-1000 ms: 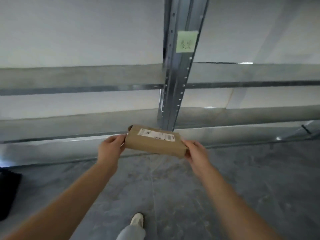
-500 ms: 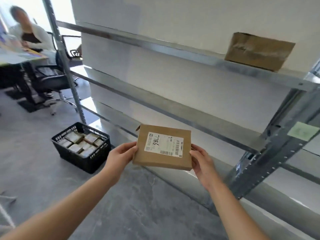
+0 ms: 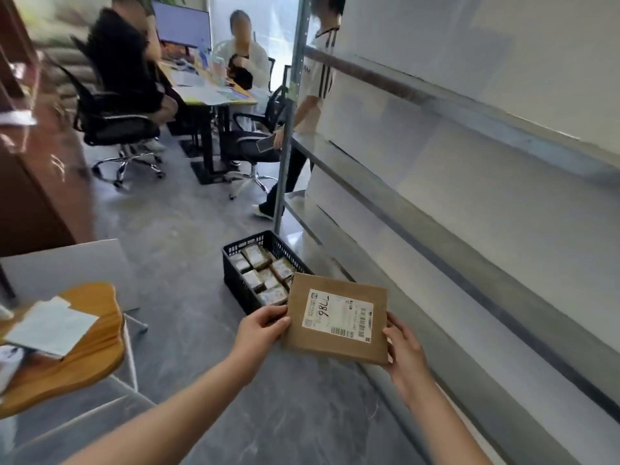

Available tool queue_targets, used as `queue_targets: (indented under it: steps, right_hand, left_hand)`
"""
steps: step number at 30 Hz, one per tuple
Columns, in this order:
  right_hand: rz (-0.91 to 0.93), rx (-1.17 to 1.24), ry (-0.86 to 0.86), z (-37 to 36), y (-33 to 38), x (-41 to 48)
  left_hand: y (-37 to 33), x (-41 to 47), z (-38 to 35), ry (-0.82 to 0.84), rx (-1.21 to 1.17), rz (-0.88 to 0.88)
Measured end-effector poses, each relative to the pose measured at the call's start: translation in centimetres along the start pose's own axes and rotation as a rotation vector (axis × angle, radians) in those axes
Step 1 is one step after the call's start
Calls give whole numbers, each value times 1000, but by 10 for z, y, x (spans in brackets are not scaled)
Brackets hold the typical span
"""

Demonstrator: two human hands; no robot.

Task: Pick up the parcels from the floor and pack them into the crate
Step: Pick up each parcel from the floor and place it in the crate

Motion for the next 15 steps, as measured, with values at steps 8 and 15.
queue_targets:
  steps: [8,15]
  right_hand:
    - [-29,-217,65,-78,-26,77]
    - [-38,-289,160,-132,-45,190]
  left_hand:
    - [-8,73,34,-120,27,85]
    - [-23,165,29,-203,-7,172]
Point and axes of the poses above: each hand's wrist, its own x-axis towards the middle knuckle, its own z-axis out of the back of the hand, y = z × x, the point moved 1 cm from there along x, towards the middle knuckle, and after that the axes turned 15 degrees about z, right-handed, at the moved point
